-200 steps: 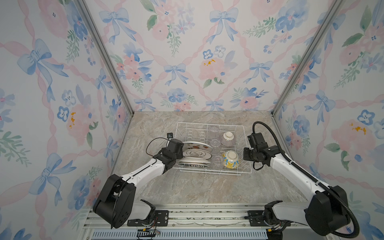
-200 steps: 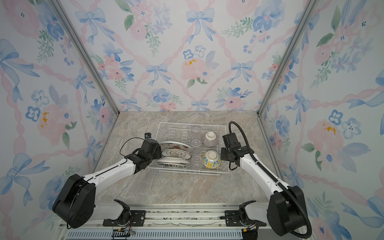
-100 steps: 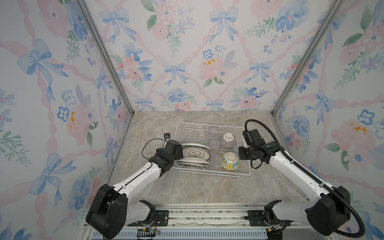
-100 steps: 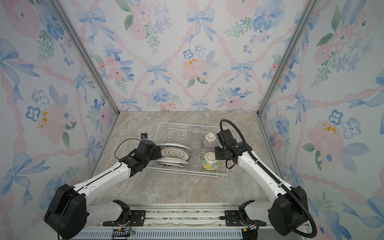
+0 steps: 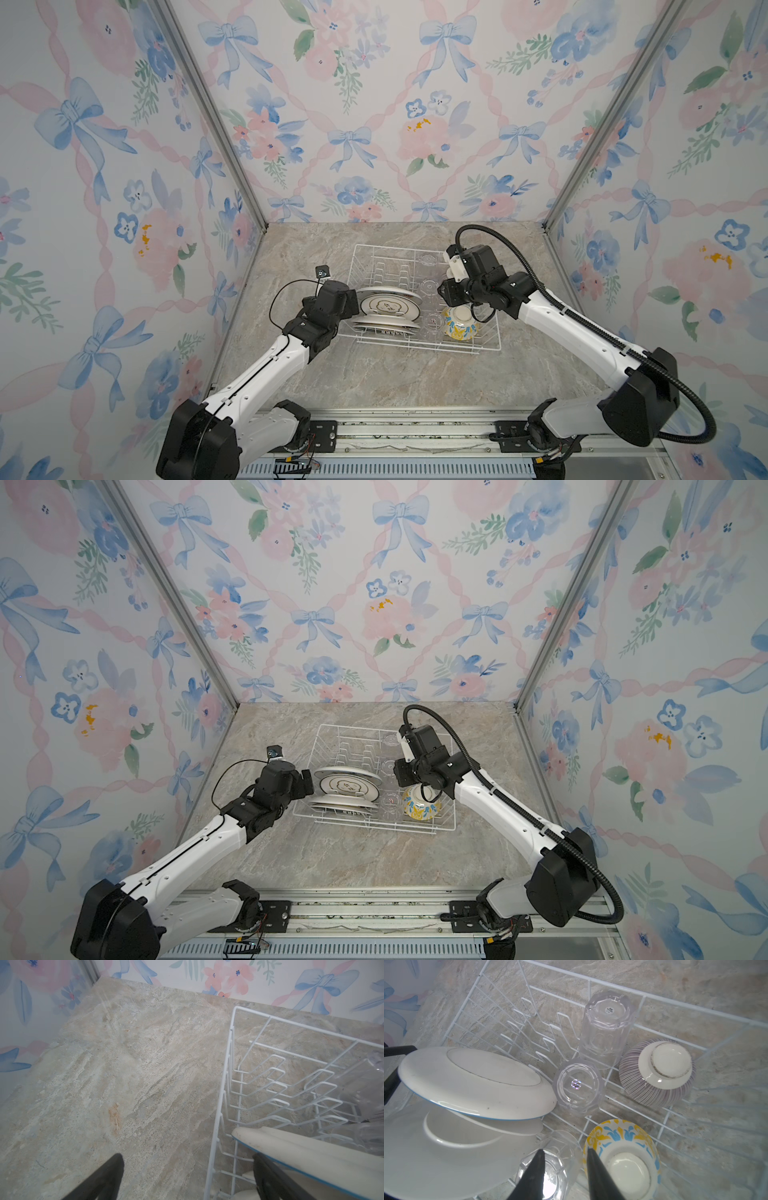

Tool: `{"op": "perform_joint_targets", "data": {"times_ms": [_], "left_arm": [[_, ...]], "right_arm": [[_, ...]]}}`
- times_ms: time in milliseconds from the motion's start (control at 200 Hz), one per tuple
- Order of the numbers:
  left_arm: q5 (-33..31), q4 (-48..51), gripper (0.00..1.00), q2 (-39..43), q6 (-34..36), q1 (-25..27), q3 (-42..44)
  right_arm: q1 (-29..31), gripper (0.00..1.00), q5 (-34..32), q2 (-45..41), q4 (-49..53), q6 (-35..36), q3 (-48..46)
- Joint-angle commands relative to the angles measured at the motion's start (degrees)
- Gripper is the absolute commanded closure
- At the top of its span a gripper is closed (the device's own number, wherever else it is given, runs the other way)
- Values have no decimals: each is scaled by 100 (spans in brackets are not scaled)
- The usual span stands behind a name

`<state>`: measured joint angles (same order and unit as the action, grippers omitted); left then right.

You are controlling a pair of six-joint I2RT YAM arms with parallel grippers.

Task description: Unload the mixed dishes from the dish rack

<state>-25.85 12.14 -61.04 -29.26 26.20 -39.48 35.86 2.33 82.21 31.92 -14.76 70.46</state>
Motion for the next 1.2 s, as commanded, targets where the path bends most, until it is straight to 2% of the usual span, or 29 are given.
{"op": "perform_joint_targets", "data": {"times_ms": [0, 230, 430, 695, 840, 945, 1195], "left_arm": [[156, 111, 2, 233, -90, -44, 129], [503, 95, 2, 642, -196, -44, 256], [1070, 82, 2, 757, -185, -27, 303], [1134, 78, 2, 780, -259, 8, 440], [1125, 69, 2, 735, -280, 8, 402], [1097, 36, 2, 701, -298, 8, 376], [1176, -35, 2, 517, -254, 30, 238]], "right_arm": [[234, 63, 200, 258, -331, 257, 342], [581, 62, 252, 777, -345, 510, 705], [738, 63, 301, 1231, -289, 640, 928], [794, 63, -35, 1647, -258, 840, 1163], [866, 61, -226, 1493, -177, 934, 1105], [913, 56, -176, 1296, -186, 919, 960], [993, 54, -95, 722, -206, 870, 651]]}}
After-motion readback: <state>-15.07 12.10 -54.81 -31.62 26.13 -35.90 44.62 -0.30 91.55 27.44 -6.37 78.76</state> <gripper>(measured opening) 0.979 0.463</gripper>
